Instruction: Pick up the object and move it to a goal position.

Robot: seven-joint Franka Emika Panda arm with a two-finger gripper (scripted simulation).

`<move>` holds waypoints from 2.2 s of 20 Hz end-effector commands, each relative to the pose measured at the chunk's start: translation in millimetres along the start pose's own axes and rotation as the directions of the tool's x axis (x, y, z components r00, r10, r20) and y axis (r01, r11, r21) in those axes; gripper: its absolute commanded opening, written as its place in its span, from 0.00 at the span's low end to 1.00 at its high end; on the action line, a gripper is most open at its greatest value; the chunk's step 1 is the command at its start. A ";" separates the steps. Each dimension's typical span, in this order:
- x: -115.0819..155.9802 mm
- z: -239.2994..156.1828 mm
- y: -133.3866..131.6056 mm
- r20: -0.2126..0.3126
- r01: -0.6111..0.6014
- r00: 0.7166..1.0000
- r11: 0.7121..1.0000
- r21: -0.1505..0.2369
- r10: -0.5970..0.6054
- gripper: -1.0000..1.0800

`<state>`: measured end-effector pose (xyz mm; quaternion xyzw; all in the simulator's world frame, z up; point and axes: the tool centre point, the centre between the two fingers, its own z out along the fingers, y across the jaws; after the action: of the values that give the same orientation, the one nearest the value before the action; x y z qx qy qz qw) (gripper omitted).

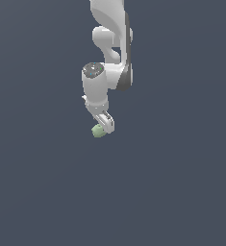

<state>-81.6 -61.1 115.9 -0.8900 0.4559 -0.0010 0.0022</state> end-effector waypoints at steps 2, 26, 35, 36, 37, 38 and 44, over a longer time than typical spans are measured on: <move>-0.7 3.6 7.8 0.000 -0.060 0.998 0.998 -0.002 0.060 0.96; -2.0 54.4 15.6 -0.001 -0.113 0.994 0.994 -0.005 0.113 0.96; -2.0 57.0 15.4 -0.001 -0.113 0.994 0.994 -0.005 0.113 0.00; -2.0 57.0 15.4 -0.001 -0.113 0.994 0.994 -0.005 0.113 0.00; -2.0 57.0 15.4 -0.001 -0.113 0.994 0.994 -0.005 0.113 0.00; -2.0 57.0 15.4 -0.001 -0.113 0.994 0.994 -0.005 0.113 0.00; -3.2 52.2 14.2 -0.002 -0.113 0.994 0.994 -0.003 0.113 0.00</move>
<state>-94.9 -67.6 61.6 -0.8627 0.5057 -0.0005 0.0003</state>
